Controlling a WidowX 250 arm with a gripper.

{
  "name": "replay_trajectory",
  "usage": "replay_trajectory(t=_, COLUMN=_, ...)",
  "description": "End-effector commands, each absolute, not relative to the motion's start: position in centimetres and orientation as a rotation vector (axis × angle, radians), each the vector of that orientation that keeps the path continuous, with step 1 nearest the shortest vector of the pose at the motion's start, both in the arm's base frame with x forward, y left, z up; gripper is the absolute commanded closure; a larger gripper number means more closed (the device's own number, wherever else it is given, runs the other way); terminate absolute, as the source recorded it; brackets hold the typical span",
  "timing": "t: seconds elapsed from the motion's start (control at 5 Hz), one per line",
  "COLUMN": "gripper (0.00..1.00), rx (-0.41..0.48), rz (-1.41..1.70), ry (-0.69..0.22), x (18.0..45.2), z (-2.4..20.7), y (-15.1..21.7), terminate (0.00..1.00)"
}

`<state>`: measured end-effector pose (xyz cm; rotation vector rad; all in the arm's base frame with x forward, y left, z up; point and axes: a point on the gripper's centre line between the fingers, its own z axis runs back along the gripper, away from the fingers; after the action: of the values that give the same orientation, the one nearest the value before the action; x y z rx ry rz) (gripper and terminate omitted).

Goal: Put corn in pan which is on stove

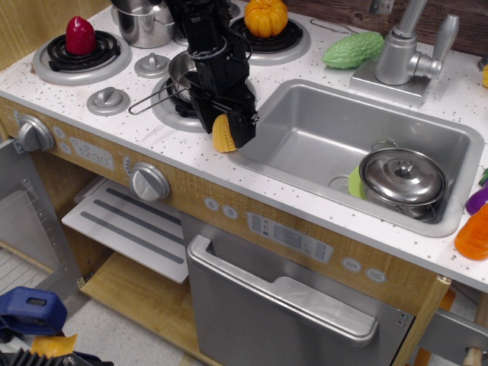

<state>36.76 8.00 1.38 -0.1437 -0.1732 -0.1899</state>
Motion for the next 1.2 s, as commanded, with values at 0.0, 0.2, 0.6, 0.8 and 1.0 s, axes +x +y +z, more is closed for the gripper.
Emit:
replay_trajectory(t=0.0, gripper=1.00, rx=-0.134, rz=-0.178, ry=-0.234, x=37.6, z=3.0, y=8.5, terminate=0.00)
replay_trajectory(t=0.2, gripper=1.00, rx=-0.095, rz=-0.179, ry=-0.223, x=37.6, z=4.2, y=8.1, terminate=0.00)
replay_trajectory(t=0.6, gripper=1.00, rx=0.047, rz=-0.208, ry=-0.219, x=38.4, z=8.9, y=7.3, terminate=0.00)
replay_trajectory(t=0.8, gripper=1.00, rx=0.114, rz=-0.264, ry=-0.204, x=39.2, z=10.4, y=7.7, terminate=0.00)
replay_trajectory(t=1.0, gripper=1.00, rx=0.166, rz=-0.340, ry=-0.195, x=40.4, z=11.7, y=8.6, terminate=0.00)
